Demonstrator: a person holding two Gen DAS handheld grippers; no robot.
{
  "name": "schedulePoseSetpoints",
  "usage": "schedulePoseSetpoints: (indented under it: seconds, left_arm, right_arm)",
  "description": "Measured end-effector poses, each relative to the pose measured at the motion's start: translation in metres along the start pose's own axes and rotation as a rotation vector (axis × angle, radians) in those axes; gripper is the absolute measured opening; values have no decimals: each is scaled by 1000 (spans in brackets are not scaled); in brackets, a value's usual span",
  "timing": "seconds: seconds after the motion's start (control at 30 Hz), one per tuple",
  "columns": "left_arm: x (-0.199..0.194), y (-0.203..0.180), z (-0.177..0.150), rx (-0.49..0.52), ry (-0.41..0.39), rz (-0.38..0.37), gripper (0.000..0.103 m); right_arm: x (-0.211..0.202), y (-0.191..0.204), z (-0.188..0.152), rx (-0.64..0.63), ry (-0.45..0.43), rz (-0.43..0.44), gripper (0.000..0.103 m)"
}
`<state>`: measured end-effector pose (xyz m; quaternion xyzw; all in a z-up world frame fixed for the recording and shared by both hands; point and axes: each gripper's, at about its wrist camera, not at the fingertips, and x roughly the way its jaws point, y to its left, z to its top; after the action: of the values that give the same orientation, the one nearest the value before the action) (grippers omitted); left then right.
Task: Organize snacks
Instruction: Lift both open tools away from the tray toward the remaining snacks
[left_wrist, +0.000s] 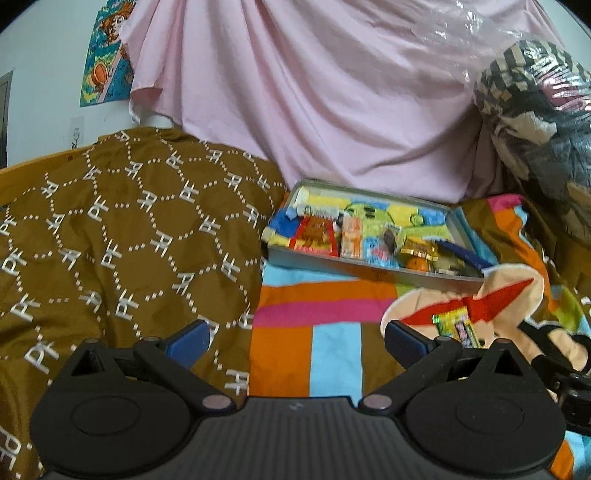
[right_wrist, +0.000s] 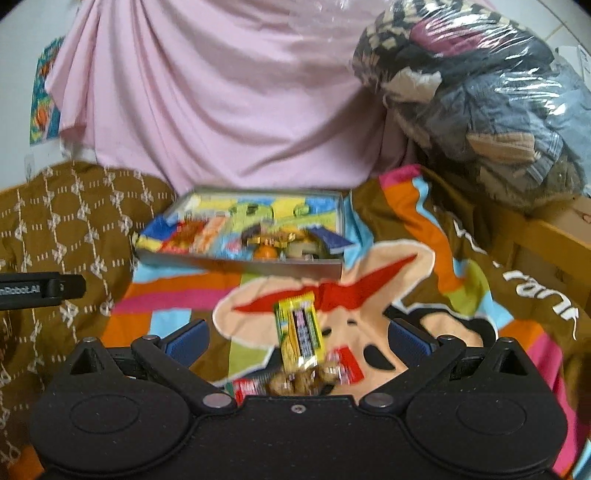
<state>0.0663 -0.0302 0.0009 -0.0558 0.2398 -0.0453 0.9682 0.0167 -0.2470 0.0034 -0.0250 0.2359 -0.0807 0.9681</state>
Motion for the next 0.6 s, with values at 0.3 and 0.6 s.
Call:
schedulePoseSetpoints:
  seconds: [0.3, 0.6]
  left_arm:
    - [1, 6, -19, 23, 87, 30, 103]
    - [8, -2, -31, 98, 139, 41, 103]
  right_arm:
    - [11, 12, -7, -67, 94, -43, 102]
    - [21, 14, -10, -80, 149, -38, 102]
